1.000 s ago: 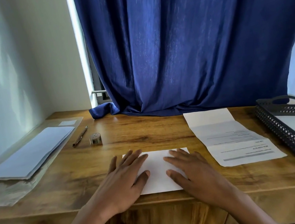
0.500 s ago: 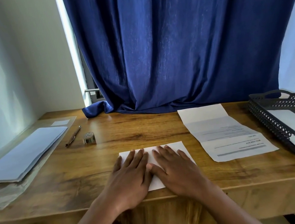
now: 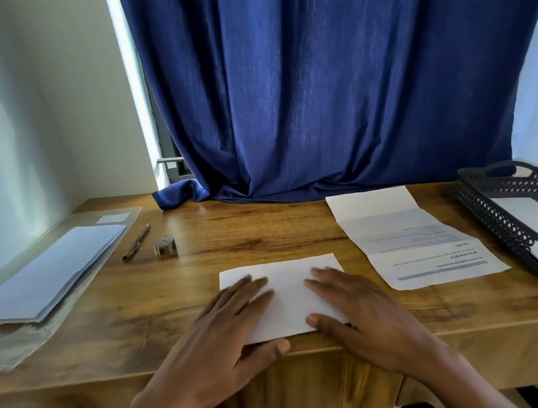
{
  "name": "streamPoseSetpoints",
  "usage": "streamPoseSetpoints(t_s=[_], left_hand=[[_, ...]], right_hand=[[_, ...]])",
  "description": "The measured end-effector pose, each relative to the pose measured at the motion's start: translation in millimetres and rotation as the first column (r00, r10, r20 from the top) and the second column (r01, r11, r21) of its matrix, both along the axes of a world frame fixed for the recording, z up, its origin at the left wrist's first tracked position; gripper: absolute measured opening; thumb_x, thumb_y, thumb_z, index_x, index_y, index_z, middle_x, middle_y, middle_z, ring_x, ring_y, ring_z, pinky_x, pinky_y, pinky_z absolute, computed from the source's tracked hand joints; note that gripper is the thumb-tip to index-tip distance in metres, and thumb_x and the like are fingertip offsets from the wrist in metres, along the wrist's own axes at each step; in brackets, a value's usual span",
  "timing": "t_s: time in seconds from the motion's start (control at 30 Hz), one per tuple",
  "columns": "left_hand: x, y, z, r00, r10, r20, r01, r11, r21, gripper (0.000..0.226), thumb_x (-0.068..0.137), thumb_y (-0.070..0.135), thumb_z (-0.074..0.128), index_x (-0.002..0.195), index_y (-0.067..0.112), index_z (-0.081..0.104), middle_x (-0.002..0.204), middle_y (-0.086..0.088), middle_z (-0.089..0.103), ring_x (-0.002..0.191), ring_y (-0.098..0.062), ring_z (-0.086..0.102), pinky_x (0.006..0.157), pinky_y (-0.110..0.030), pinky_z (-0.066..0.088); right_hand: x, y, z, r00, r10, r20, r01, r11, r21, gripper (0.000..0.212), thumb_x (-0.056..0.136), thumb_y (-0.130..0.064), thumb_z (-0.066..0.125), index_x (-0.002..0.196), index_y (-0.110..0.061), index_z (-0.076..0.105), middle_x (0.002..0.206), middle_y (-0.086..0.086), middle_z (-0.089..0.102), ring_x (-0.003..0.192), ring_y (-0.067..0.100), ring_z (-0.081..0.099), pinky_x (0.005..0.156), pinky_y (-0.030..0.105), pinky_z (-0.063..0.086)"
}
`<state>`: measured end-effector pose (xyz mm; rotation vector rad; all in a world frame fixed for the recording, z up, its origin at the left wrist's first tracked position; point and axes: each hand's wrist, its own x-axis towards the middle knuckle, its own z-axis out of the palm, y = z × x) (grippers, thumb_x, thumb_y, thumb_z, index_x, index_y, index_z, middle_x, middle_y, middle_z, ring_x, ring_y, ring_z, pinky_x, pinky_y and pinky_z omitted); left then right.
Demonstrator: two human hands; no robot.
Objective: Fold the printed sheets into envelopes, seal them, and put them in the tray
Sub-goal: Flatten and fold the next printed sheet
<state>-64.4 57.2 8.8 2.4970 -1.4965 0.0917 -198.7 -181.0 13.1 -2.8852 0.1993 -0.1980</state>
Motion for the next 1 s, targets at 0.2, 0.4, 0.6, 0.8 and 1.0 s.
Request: streamPoseSetpoints(t_s=[0.2,0.4,0.6,0.8,1.0], left_hand=[[-10.1,18.7,-6.9,0.998,-0.06,0.02,0.061,0.998,-0.027,0.075,0.088,0.089,0.026,0.156,0.056,0.024,0.151,0.05,0.008,0.139,0.026,-0.011,0.115,-0.01,-0.008],[-5.9,25.7,-1.5,0.974,-0.112,-0.194,0.056,0.96,-0.275,0.06,0.086,0.084,0.045,0.14,0.059,0.049,0.137,0.046,0.049,0.13,0.017,0.044,0.106,-0.011,0.039],[16.4,9.2,14.9,0.897,-0.137,-0.421,-0.08,0.885,-0.458,0.051,0.085,0.076,0.064,0.13,0.053,0.055,0.11,0.027,0.071,0.101,0.0,0.07,0.08,-0.019,0.057],[37.4,-14.3,11.5,0.881,-0.019,-0.473,-0.267,0.805,-0.529,0.076,0.066,0.096,0.054,0.127,0.05,0.059,0.118,0.032,0.061,0.11,0.012,0.056,0.083,-0.02,0.049],[45.0,-19.5,1.6,0.909,0.142,-0.393,-0.358,0.749,-0.557,0.082,0.073,0.075,0.066,0.144,0.046,0.037,0.111,0.027,0.06,0.1,0.011,0.056,0.076,-0.015,0.043]], right_hand=[[-30.0,-0.2,1.1,0.994,0.07,-0.089,-0.075,0.996,-0.054,0.088,0.08,-0.094,0.032,0.156,-0.055,0.013,0.153,-0.042,-0.002,0.143,-0.014,-0.007,0.122,0.023,-0.004],[-37.5,-11.1,8.7,0.997,0.051,0.061,-0.06,0.984,0.167,0.056,0.083,-0.072,0.063,0.136,-0.063,0.048,0.126,-0.058,0.041,0.131,-0.026,0.033,0.109,0.008,0.032],[-16.0,-25.5,21.3,0.975,-0.076,0.21,-0.054,0.831,0.554,0.056,0.074,-0.067,0.073,0.126,-0.049,0.062,0.104,-0.026,0.074,0.103,-0.005,0.067,0.081,0.018,0.051],[8.3,-33.3,14.0,0.918,-0.262,0.299,0.012,0.771,0.637,0.049,0.071,-0.073,0.065,0.114,-0.05,0.062,0.081,-0.029,0.069,0.082,-0.002,0.068,0.06,0.012,0.052],[15.1,-38.5,-4.1,0.874,-0.367,0.319,0.125,0.804,0.582,0.06,0.074,-0.068,0.071,0.129,-0.048,0.057,0.086,-0.023,0.061,0.084,-0.006,0.056,0.064,0.012,0.044]])
